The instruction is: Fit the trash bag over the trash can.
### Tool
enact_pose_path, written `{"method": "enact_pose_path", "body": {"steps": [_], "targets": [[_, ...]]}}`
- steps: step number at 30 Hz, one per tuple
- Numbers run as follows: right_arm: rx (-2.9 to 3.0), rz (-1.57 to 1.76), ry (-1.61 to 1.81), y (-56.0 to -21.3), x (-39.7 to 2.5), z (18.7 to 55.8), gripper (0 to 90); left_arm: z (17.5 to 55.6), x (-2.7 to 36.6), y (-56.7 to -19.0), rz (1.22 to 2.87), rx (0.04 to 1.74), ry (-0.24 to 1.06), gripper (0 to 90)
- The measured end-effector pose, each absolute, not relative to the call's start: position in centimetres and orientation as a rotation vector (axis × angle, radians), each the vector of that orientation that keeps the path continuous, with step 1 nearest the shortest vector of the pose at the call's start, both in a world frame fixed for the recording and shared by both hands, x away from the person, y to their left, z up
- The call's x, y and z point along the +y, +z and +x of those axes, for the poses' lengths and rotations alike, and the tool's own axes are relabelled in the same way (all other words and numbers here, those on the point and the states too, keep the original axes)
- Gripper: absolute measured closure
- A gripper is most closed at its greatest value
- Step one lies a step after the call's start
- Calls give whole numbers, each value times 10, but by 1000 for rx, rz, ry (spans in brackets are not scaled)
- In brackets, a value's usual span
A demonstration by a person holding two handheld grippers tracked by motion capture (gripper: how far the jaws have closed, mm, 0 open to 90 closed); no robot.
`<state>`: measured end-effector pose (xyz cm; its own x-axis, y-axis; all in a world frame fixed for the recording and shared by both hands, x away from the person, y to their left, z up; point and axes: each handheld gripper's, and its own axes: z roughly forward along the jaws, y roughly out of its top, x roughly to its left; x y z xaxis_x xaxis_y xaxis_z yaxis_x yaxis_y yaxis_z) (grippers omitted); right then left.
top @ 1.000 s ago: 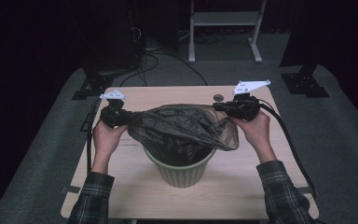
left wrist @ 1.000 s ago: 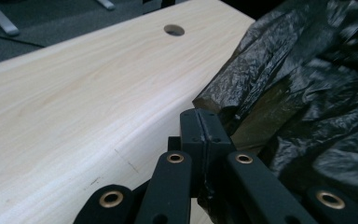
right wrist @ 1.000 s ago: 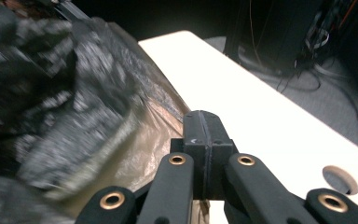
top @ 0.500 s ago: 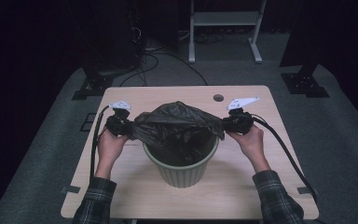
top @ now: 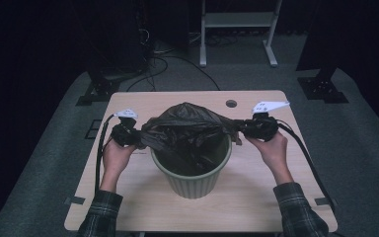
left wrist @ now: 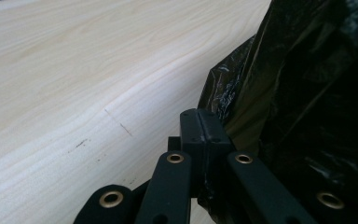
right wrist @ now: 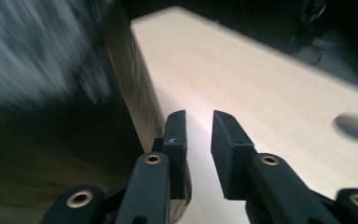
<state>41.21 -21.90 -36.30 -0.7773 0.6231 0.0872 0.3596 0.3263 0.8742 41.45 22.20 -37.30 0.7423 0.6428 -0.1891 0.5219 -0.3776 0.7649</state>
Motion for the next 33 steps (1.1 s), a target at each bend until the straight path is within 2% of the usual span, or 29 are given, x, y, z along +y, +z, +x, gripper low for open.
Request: {"method": "enact_pose_path", "body": {"steps": [5,9,18,21,24,26,33], "targets": [[2246,833,1592,-321,-233,401,661,414,221,-371,2053,872,171,899],[2262,746,1686,-297,-228,391,588,414,220,-370,2046,867,166,899],[2363,524,1763,-274,-189,373,527,413,221,-365,2036,851,167,898],[2416,500,1716,-276,-176,373,602,412,221,-364,2035,848,168,899],[2452,480,1690,-281,-172,372,815,411,222,-363,2032,845,169,899],[2468,460,1692,-283,-172,369,895,410,223,-363,2034,844,168,899],[2529,383,1723,-292,-172,345,897,402,226,-362,2031,836,157,899]]}}
